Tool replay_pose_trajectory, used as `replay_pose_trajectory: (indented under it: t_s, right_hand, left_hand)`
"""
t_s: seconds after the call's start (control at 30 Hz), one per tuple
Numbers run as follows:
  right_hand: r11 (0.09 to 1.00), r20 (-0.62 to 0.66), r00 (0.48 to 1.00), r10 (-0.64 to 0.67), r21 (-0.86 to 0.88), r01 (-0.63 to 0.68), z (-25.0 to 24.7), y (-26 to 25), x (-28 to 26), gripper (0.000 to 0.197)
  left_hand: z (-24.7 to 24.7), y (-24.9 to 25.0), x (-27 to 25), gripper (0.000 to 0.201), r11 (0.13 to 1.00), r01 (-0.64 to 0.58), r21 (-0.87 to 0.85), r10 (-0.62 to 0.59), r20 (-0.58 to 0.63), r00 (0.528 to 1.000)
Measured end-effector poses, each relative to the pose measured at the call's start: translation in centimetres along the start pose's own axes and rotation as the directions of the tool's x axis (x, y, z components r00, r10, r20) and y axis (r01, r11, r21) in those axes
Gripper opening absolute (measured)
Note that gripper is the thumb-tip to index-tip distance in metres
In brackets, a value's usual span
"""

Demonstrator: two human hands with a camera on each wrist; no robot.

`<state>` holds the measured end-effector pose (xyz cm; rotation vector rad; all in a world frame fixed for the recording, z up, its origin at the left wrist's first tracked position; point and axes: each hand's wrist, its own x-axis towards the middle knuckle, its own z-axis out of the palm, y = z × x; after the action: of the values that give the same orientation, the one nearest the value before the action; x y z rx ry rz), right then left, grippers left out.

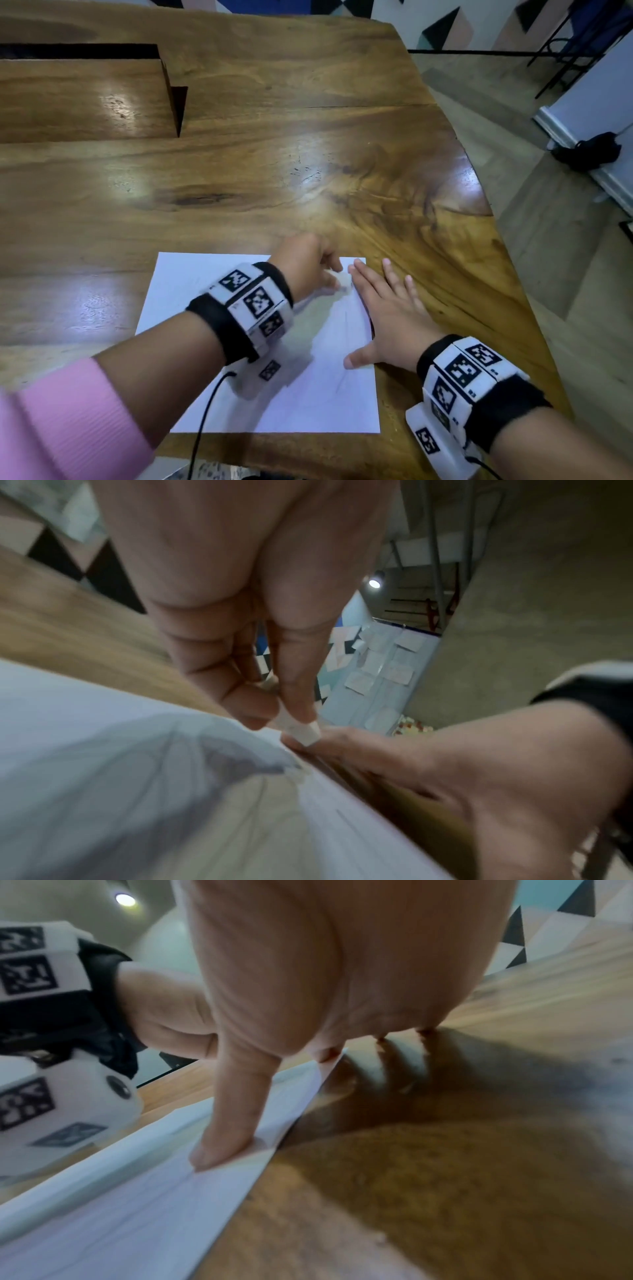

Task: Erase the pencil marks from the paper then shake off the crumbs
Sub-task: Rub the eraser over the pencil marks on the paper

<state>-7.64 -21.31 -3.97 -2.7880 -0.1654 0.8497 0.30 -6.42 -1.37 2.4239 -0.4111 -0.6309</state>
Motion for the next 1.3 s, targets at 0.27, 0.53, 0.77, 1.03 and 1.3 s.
replay_pose_trajectory:
  t_s: [0.27, 0.53, 0.77, 1.03, 1.3]
  right_hand:
    - [0.999, 0.019, 0.999, 0.041, -0.001, -0.041, 0.0, -0.4, 0.0, 0.134]
    - [0.999, 0.036, 0.998, 0.044, 0.008, -0.045, -0.2, -0.4, -0.1, 0.134]
    - [0.999, 0.045, 0.998, 0.045, 0.012, -0.045, -0.1, -0.4, -0.2, 0.135]
    - [0.998, 0.055, 0.997, 0.047, 0.026, -0.049, -0.1, -0.5, 0.0, 0.136]
    - [0.999, 0.058, 0.998, 0.039, 0.026, -0.041, -0.1, -0.4, 0.0, 0.136]
  left_hand:
    - [2.7, -0.3, -2.7, 0.011, 0.996, -0.056, 0.064, 0.05, 0.086, 0.995]
    - [2.5, 0.0, -2.1, 0.007, 0.996, -0.052, 0.076, 0.05, 0.017, 0.999]
    - [1.4, 0.7, 0.8, 0.006, 0.998, 0.007, 0.06, -0.001, -0.098, 0.995]
    - [2.2, 0.3, -1.1, 0.007, 0.987, -0.069, 0.145, 0.066, 0.025, 0.998]
    - [3.2, -0.4, -3.5, 0.009, 0.972, -0.162, 0.173, 0.135, 0.158, 0.978]
